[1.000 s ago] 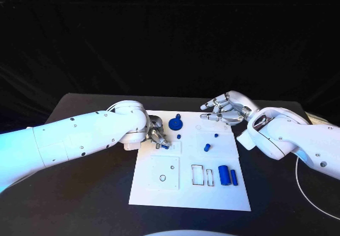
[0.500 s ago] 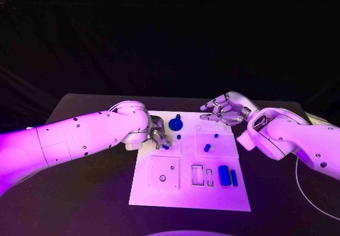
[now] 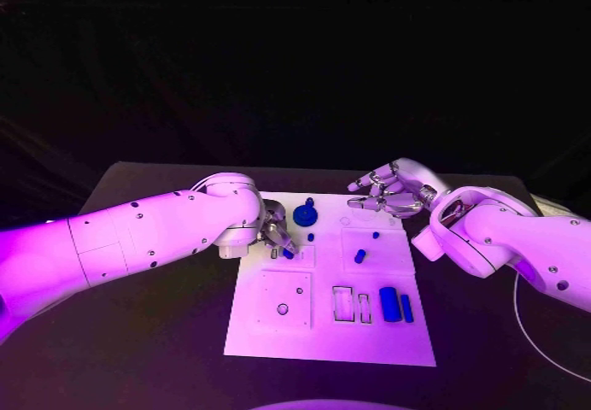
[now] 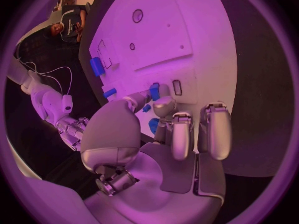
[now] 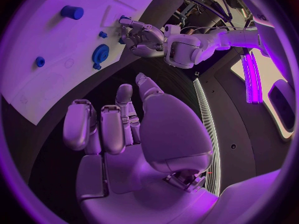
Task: Assemble the parts on the task board
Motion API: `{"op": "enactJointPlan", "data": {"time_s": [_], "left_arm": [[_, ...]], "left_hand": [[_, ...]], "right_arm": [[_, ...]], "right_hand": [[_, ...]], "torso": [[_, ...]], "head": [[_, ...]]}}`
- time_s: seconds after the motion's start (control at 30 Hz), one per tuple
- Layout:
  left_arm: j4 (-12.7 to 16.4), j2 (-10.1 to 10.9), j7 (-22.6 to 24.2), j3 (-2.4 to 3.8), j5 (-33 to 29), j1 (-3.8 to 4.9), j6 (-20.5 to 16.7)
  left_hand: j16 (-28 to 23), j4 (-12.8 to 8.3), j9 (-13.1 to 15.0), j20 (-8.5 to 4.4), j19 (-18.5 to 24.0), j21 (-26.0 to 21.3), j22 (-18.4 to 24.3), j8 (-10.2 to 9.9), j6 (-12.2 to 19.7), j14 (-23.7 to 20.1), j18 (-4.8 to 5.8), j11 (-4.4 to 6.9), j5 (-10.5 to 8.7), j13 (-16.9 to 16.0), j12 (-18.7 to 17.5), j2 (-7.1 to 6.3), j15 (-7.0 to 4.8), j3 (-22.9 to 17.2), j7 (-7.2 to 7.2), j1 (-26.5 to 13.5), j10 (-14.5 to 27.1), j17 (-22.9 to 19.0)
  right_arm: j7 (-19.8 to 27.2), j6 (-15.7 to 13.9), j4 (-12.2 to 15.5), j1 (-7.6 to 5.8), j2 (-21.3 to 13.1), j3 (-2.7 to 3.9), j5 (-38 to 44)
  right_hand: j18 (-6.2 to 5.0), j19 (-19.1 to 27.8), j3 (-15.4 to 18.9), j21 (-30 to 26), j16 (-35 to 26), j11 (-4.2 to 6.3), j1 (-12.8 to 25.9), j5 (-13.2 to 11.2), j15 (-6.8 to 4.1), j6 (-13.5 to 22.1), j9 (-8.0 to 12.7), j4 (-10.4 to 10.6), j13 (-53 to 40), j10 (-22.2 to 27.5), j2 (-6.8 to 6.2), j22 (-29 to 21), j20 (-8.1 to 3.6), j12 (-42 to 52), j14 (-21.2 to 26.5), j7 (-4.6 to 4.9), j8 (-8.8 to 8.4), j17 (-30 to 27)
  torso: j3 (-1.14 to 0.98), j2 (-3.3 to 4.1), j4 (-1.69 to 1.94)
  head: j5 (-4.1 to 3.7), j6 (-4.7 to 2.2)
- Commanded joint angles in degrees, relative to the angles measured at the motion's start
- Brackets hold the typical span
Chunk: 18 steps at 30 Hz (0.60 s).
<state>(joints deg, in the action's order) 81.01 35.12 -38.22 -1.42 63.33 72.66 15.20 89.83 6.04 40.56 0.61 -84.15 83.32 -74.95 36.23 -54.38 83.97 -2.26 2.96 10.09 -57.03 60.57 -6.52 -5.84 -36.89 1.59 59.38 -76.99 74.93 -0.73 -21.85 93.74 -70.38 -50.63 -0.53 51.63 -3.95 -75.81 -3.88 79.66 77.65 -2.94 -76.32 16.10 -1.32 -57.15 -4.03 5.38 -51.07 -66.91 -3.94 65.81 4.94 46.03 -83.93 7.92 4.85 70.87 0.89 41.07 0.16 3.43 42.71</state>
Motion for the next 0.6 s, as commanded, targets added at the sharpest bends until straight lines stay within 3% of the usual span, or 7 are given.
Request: {"op": "enactJointPlan", "data": {"time_s": [0.03, 0.33, 0.43, 0.6], "left_arm": [[-0.4, -0.5, -0.3, -0.36, 0.0, -0.43, 2.6], [-1.6, -1.7, -0.2, -0.54, 0.0, -0.44, 3.0], [-1.8, -1.8, -0.2, -0.61, 0.0, -0.45, 3.2], [-2.0, -1.9, -0.2, -0.67, 0.0, -0.45, 3.3]], "left_hand": [[0.2, 0.6, -0.3, -0.46, -3.2, 0.3, -7.6, -0.3, -1.3, 6.0, 0.34, 0.01, -0.22, -0.2, 0.4, 0.18, -0.33, 1.2, -0.68, -1.5, -0.6, 15.1], [0.2, 2.3, -1.1, -0.55, -3.3, 0.4, -7.9, -0.9, -2.4, 6.0, 0.40, 0.11, -0.25, -0.9, 1.1, 1.11, -0.41, 4.5, -0.82, -3.7, -1.1, 15.1], [0.2, 3.7, -1.4, -0.53, -3.4, 0.6, -8.2, -1.1, -3.0, 6.0, 0.47, 0.09, -0.39, -1.1, 1.3, 1.31, -0.36, 6.8, -0.80, -5.4, -1.3, 15.1], [0.2, 3.9, -1.7, -0.56, -3.4, 0.7, -8.3, -1.3, -3.3, 6.0, 0.50, 0.16, -0.35, -1.3, 1.4, 1.49, -0.42, 8.4, -0.91, -5.4, -1.5, 15.1]], "right_arm": [[0.4, 0.6, 0.1, 0.04, 0.1, 0.00, -0.1], [0.4, 0.7, 0.0, 0.04, 0.1, 0.00, -0.1], [0.5, 0.7, 0.0, 0.04, 0.1, 0.00, -0.2], [0.5, 0.7, 0.0, 0.04, 0.1, 0.00, -0.3]], "right_hand": [[-1.16, 0.3, 0.3, -0.2, -0.2, 0.05, 0.6, 0.2, -0.05, -0.5, -0.1, 0.0, 0.0, -0.4, -0.09, 0.0, -0.02, 0.1, -2.3, -0.01, 0.28, -0.1], [-1.17, 0.3, 0.4, -0.2, -0.2, 0.04, 0.7, 0.2, -0.04, -0.5, 0.0, 0.1, 0.2, -0.3, -0.05, -0.1, -0.02, 0.0, -2.3, -0.01, 0.27, -0.1], [-1.17, 0.3, 0.4, -0.2, -0.2, 0.04, 0.7, 0.2, -0.04, -0.5, 0.0, 0.1, 0.2, -0.3, -0.05, -0.1, -0.02, 0.0, -2.3, -0.01, 0.27, -0.1], [-1.17, 0.3, 0.4, -0.2, -0.2, 0.04, 0.7, 0.2, -0.04, -0.5, 0.0, 0.1, 0.2, -0.3, -0.05, -0.1, -0.02, 0.0, -2.3, -0.01, 0.27, -0.1]], "torso": [[0.01, 0.01, 0.02], [0.03, 0.00, -0.06], [0.03, -0.01, 0.01], [0.02, -0.01, 0.05]], "head": [[0.02, 0.03], [0.03, 0.12], [-0.06, 0.21], [-0.10, 0.25]]}}
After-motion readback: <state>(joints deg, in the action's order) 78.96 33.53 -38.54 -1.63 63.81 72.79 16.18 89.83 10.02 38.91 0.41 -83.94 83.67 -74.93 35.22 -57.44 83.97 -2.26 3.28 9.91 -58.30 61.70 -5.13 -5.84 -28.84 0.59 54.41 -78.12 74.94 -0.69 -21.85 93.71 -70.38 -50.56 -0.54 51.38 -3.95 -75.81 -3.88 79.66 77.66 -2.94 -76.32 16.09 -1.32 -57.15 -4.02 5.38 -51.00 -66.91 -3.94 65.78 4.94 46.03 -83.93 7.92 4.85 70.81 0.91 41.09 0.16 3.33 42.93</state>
